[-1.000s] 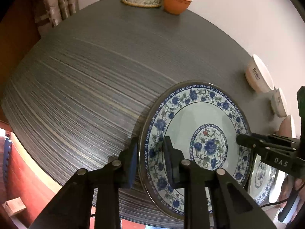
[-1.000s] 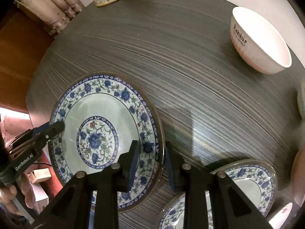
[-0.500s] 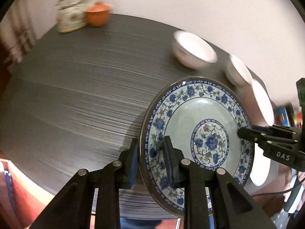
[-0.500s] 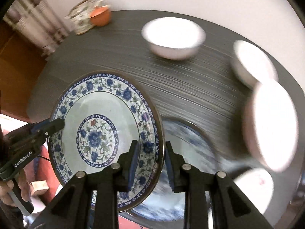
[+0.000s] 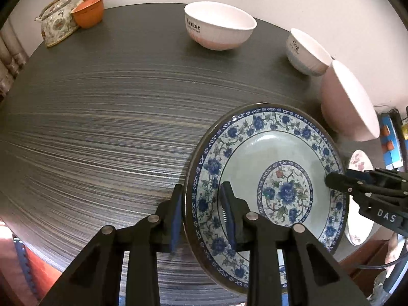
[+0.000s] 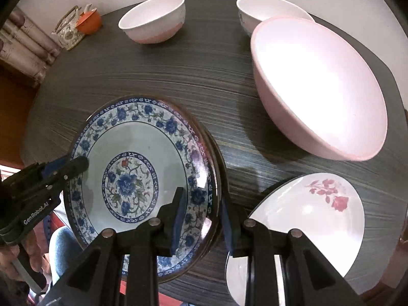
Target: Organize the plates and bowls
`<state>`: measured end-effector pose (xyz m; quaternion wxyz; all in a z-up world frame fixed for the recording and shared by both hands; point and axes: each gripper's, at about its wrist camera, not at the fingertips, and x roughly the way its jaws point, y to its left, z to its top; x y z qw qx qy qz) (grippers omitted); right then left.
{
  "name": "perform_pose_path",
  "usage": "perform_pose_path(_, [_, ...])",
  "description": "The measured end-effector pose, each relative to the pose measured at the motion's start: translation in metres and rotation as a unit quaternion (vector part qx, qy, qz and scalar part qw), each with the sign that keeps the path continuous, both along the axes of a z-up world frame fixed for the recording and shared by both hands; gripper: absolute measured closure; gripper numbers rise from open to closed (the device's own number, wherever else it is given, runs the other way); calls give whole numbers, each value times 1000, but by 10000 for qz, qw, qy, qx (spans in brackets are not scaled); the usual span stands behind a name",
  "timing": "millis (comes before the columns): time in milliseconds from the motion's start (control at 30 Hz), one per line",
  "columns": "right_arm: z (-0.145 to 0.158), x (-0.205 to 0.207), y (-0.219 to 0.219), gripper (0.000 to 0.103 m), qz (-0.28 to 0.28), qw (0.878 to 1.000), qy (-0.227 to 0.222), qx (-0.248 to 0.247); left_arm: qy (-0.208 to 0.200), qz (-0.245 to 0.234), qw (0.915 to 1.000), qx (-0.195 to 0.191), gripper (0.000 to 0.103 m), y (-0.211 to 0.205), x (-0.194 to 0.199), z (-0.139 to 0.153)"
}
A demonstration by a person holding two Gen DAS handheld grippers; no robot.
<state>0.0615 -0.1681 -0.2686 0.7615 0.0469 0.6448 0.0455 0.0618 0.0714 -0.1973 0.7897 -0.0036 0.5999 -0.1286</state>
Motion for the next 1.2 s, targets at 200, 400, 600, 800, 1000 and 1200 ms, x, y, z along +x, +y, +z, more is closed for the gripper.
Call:
perform_pose_path(200, [-2,2,15,76,16,9999,-29,-125,-24,-82,9999,120,75,-12,6,-5])
perform_pose_path(400, [1,-1,24,74,-13,9995,-75,-304,-106,-205,9995,203,75,-13,-5,-4])
perform_pose_path(600, [0,-2,23,73,-49,9994,-119,-312,-38,-195,9997,161,74,-7,-5,-3])
perform_pose_path(800, [22,-16,16,56,-312,9959,-576,-631,-490,-32,9988,-19,34,7,-3,22])
perform_pose_path(1000, [61,-48,-3,56,-455,9935,-921,-500,-1114,-109,9937,-52,34,11,-12,77])
perform_pose_path(1200, [70,-79,-39,56,-729,9923,-872,-489,-882,-762,9928,-264,34,-31,-33,90])
